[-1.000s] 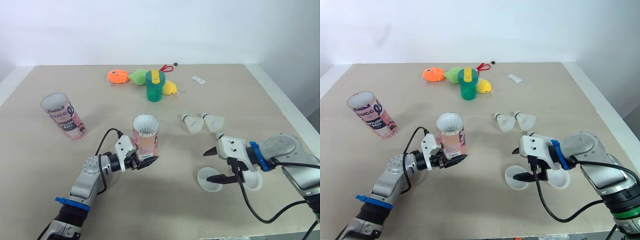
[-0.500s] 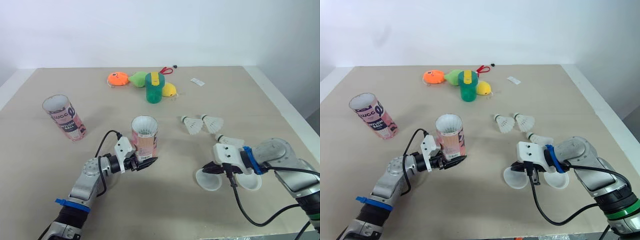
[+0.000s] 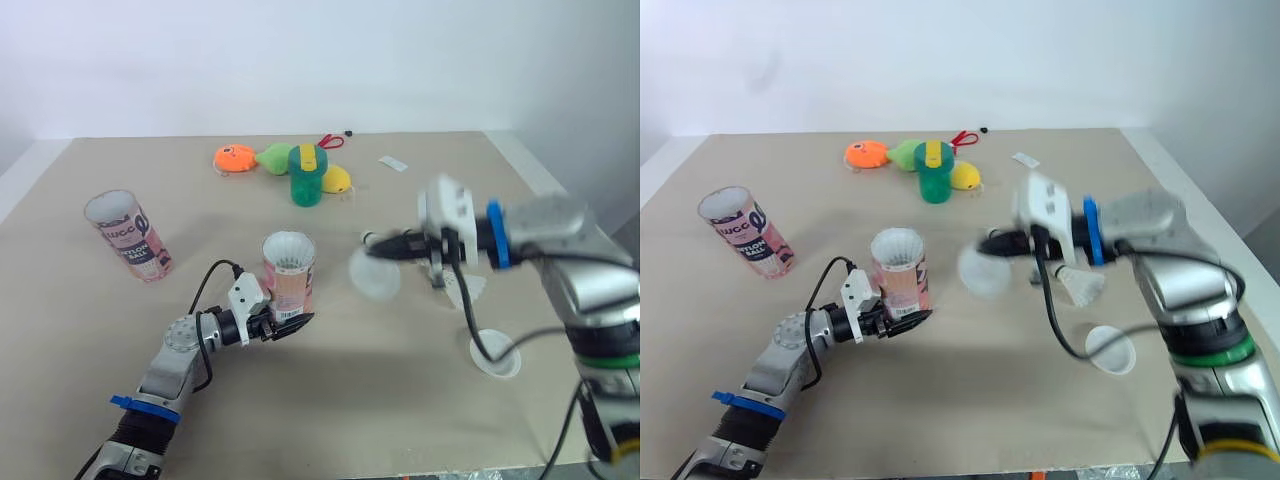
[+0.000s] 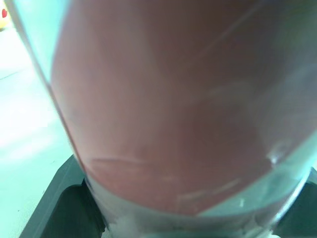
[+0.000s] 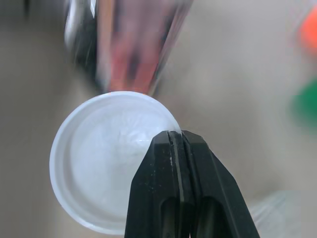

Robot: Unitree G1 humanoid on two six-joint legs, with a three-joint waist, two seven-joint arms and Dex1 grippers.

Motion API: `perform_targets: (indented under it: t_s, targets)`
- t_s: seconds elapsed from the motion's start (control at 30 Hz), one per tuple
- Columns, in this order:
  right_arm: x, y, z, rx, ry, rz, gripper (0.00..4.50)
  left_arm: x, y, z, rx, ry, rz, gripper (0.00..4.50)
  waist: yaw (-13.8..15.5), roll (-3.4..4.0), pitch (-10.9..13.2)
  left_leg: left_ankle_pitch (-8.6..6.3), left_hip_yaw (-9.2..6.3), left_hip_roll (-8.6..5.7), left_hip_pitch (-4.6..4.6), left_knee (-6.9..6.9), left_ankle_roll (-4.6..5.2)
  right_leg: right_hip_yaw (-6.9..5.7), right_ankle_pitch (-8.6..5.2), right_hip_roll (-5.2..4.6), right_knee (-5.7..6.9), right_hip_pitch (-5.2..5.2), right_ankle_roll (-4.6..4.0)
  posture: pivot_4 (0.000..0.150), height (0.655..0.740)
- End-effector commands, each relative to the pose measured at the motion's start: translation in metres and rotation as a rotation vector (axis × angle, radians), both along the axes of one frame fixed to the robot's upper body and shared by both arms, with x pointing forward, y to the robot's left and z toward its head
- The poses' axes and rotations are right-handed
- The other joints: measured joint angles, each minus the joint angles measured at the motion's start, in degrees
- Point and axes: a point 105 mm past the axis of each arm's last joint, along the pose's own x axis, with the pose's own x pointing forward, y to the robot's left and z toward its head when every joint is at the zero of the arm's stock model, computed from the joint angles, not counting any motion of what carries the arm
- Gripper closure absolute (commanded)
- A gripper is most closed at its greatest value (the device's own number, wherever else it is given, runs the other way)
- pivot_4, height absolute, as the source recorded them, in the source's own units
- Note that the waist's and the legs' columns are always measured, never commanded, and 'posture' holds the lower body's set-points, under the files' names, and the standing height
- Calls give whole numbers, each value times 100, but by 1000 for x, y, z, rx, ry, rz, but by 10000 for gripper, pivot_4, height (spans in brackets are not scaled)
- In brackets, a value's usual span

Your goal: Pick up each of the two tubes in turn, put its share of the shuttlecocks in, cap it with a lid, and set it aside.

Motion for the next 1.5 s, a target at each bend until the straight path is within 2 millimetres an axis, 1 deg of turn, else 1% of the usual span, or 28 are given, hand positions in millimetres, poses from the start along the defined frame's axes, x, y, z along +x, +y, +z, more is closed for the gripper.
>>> perform_targets:
  t_s: [0.03,0.07,0.2,0.27,0.37,0.63,0.87,1.13,1.4,1.5]
  targets:
    - [-7,31,30,74,-85,70,44595,-5,2,-28,60,87,3,12194,11,2,-2,0,-1,2,-1,-5,0,-1,-1,1,0,-2,-3,1500,7400]
    - [-7,41,35,81,-107,85,44595,-3,2,-27,61,84,6,12194,22,3,-2,0,-4,0,-1,-9,0,-3,-2,0,0,-2,-8,1500,7400]
    - [-6,62,45,86,-139,118,44595,-1,3,-27,67,74,11,12194,20,4,-2,0,-8,-5,-9,-9,0,-9,2,-8,0,-2,-16,1500,7400]
    - [-4,74,42,37,-170,135,44595,0,3,-27,73,69,15,12194,10,5,-3,1,-2,-8,-9,-7,1,-6,3,-13,0,-3,-14,1500,7400]
    - [2,81,31,-25,-197,130,44595,-1,3,-28,74,67,18,12194,12,4,-3,7,-2,-7,-6,-7,9,-8,-4,-13,-1,-2,-18,1500,7400]
    - [8,80,17,-129,-222,125,44595,-3,3,-30,77,70,26,12194,10,5,-3,10,0,-4,-6,-8,14,-8,-1,-11,-1,-5,-18,1500,7400]
    - [4,78,13,-163,-220,142,44595,-3,4,-30,82,71,29,12194,11,5,-3,10,1,-6,-6,-9,14,-8,-4,-13,-1,-5,-22,1500,7400]
    - [-1,82,7,-194,-235,166,44595,-4,5,-31,87,74,28,12194,11,4,-3,10,1,-5,-6,-9,14,-8,-7,-14,-1,-6,-25,1500,7400]
    - [-3,85,-12,-233,-225,187,44595,-3,6,-31,90,74,32,12194,10,5,-4,10,1,-6,-5,-12,14,-8,-10,-16,-2,-6,-25,1500,7400]
    - [-4,86,-16,-239,-224,192,44595,-4,6,-32,91,74,32,12194,10,6,-4,10,3,-6,-5,-14,14,-8,-11,-17,-2,-6,-26,1500,7400]
